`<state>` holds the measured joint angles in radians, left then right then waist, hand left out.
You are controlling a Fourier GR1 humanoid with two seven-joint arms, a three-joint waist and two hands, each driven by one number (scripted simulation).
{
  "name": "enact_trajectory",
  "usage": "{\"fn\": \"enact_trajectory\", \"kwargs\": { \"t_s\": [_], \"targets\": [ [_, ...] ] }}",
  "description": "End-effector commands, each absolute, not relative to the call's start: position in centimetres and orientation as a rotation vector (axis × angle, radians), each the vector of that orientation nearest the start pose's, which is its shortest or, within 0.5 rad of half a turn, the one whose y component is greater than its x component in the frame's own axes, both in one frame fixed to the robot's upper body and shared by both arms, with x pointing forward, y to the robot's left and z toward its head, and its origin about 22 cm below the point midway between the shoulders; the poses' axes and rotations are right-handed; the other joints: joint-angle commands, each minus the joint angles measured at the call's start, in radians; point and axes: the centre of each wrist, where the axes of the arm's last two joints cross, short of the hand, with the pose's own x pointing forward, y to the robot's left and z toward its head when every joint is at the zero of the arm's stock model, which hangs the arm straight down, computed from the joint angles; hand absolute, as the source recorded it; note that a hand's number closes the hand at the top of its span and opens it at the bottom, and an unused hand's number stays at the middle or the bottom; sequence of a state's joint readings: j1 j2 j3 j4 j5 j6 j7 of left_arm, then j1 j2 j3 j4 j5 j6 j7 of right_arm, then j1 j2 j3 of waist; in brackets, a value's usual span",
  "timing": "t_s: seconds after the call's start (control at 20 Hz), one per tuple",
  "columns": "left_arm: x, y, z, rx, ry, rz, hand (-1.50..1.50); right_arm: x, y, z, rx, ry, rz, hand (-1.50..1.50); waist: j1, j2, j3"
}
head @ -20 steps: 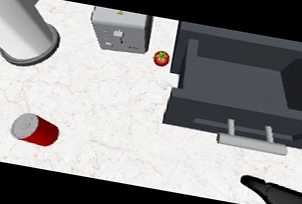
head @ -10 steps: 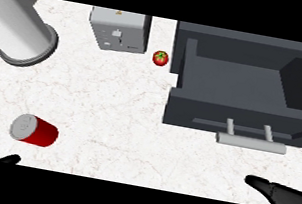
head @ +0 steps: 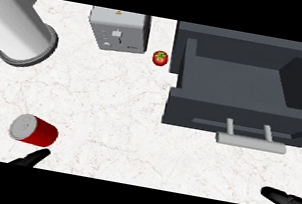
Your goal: Pick up the can, place it into the drawer and close the drawer
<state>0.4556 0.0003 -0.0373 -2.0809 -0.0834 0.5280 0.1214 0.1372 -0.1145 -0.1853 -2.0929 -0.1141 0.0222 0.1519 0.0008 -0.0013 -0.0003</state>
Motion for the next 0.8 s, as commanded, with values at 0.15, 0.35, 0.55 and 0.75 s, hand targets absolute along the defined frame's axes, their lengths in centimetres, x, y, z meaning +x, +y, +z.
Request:
{"fn": "enact_trajectory", "kwargs": {
  "t_s": [0.15, 0.35, 0.55, 0.75],
  "targets": [
    [12.6, 22.4, 0.1, 0.62, -1.449, 0.504, -1.5, 17.0, -29.8, 11.1, -0.181, -1.837, -0.081, -1.5, -0.001, -0.001, 0.0],
    [13.9, 24.7, -2.0, 0.63, -1.43, 0.541, -1.5, 17.7, -29.4, 11.8, -0.194, -1.832, -0.076, -1.5, 0.001, 0.0, 0.0],
    [14.5, 26.1, -4.6, 0.633, -1.422, 0.569, -1.5, 17.1, -28.5, 12.1, -0.193, -1.825, -0.072, -1.5, 0.0, 0.001, 0.0],
    [13.2, 26.5, -6.0, 0.639, -1.403, 0.553, -1.5, 15.9, -29.5, 13.3, -0.177, -1.835, -0.079, -1.5, -0.001, 0.0, 0.0]
  ]
}}
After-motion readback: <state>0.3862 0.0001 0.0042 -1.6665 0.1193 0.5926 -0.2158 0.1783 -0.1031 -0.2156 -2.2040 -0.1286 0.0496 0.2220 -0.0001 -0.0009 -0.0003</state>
